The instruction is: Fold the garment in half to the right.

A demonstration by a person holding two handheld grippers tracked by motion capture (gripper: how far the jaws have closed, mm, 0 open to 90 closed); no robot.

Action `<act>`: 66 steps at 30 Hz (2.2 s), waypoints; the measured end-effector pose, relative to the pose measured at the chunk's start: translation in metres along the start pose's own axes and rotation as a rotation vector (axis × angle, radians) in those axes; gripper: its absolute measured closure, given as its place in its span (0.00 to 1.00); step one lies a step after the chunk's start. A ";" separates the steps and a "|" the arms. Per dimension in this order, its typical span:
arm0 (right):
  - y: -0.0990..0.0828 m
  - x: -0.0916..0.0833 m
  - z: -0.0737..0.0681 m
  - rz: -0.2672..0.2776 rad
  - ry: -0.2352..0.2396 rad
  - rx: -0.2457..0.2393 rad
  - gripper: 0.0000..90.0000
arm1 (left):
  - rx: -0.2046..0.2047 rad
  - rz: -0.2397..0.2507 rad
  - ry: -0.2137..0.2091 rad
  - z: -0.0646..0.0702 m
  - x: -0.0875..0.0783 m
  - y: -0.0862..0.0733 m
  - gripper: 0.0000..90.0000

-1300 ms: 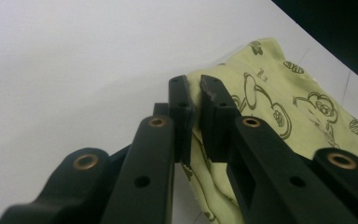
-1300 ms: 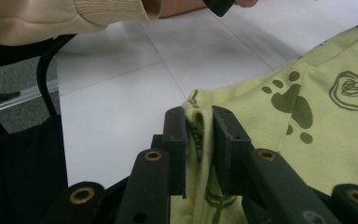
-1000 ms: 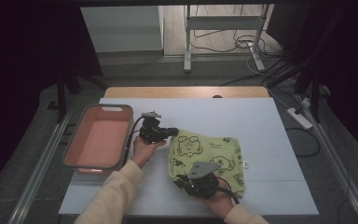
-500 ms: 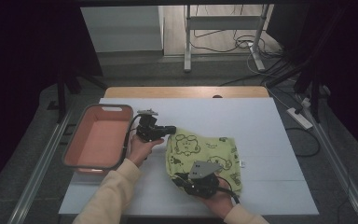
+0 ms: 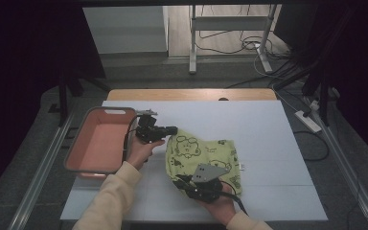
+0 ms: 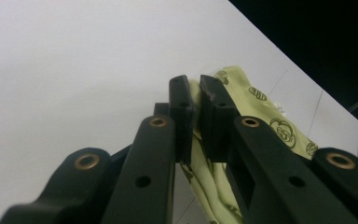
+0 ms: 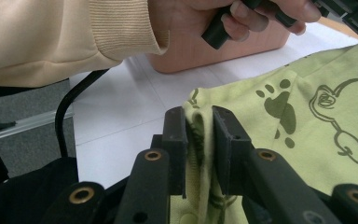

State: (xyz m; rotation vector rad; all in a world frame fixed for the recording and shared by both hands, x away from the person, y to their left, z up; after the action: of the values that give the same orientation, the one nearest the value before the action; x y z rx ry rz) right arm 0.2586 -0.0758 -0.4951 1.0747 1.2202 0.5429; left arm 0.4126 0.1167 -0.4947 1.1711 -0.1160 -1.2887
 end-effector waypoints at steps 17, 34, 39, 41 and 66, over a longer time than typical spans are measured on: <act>0.004 0.004 0.001 0.027 0.011 0.015 0.84 | -0.017 0.041 -0.011 0.000 -0.012 0.007 0.92; 0.002 0.006 -0.003 0.046 0.010 0.032 0.84 | -0.016 0.021 -0.002 -0.001 -0.008 0.004 0.92; 0.000 0.007 -0.002 0.045 0.023 0.060 0.84 | -0.014 0.011 0.008 -0.002 -0.006 0.003 0.92; -0.001 0.009 -0.002 0.041 0.030 0.065 0.84 | -0.012 0.005 0.014 -0.002 -0.005 0.002 0.92; -0.005 -0.016 0.006 0.080 0.028 0.123 0.84 | -0.002 -0.015 0.010 0.014 0.022 0.020 0.92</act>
State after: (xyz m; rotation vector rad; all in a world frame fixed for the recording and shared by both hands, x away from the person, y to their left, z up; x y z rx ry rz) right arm 0.2581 -0.0928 -0.4918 1.2278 1.2522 0.5515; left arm 0.4244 0.0875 -0.4854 1.1786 -0.0988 -1.2955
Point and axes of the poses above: each handheld gripper's, and its own axes: x roughly forward along the jaws, y roughly out of its top, z roughly to its right, the point moved 3 cm from there along x, roughly forward along the jaws
